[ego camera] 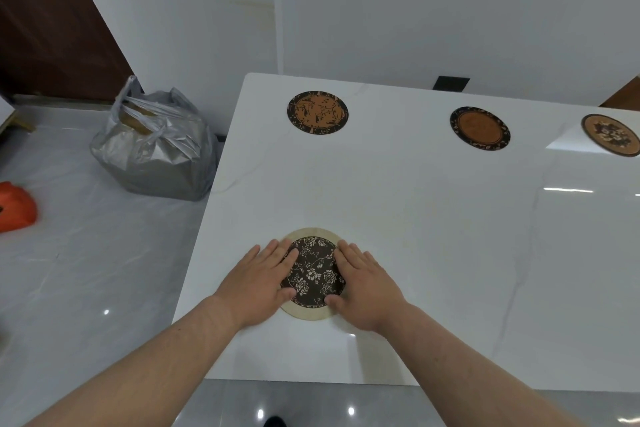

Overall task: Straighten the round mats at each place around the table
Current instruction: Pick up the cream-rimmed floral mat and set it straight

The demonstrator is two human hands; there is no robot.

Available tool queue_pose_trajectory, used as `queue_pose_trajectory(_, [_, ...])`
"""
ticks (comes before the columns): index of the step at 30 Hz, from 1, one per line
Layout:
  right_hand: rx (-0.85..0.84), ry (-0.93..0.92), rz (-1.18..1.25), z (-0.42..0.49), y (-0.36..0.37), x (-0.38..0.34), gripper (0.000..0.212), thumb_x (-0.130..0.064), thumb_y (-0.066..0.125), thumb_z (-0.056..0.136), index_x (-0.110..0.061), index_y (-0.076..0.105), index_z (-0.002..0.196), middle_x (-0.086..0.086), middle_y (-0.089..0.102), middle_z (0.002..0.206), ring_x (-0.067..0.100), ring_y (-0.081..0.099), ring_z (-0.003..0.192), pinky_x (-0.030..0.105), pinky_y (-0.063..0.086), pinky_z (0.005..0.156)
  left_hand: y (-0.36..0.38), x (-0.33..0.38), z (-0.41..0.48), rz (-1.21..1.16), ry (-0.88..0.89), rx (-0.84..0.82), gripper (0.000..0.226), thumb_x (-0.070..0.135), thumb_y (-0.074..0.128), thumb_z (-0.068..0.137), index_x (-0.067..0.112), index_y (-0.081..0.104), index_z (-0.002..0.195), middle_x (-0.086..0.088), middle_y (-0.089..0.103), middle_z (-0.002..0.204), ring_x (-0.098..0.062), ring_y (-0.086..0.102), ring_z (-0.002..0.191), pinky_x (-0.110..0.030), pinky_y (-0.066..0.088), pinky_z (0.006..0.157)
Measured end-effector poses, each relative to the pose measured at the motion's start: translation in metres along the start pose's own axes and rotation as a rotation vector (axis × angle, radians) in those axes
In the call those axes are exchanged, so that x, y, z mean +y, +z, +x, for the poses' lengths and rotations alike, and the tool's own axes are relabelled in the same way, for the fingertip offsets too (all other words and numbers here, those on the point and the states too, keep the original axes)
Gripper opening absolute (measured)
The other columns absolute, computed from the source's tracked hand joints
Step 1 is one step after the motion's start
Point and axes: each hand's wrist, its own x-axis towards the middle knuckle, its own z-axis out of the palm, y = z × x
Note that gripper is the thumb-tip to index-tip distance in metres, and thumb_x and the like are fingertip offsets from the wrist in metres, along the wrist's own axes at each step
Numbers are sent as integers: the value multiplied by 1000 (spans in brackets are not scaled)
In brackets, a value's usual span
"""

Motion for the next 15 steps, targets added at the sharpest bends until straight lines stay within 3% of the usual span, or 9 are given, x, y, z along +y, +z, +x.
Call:
queue_pose_trajectory(6, [65,92,57,-3,-1,0,96,-61,52,80,-14,9,152,5,4,161,19,0,148,27,-4,116,5,4,-4,-69,-119,38,96,72,34,80,21,-9,151,6,-21,154,-14,-17,145,-33,-10,118])
queue_pose_trajectory(11, [58,97,16,-5,2,-1,93,-60,47,86,-12,4,152,7,1,161,21,-3,147,29,-8,115,8,4,-7,-66,-141,93,71,51,28,95,22,-3,152,0,-9,161,-15,-11,147,-34,-10,117])
queue_pose_trajectory(15, [-30,125,51,-3,-8,-3,88,-51,51,88,-14,5,152,4,1,161,21,-1,148,32,-2,119,-1,10,-4,-93,-175,49,71,47,34,95,20,2,152,-2,-4,162,-17,-6,147,-37,-3,119])
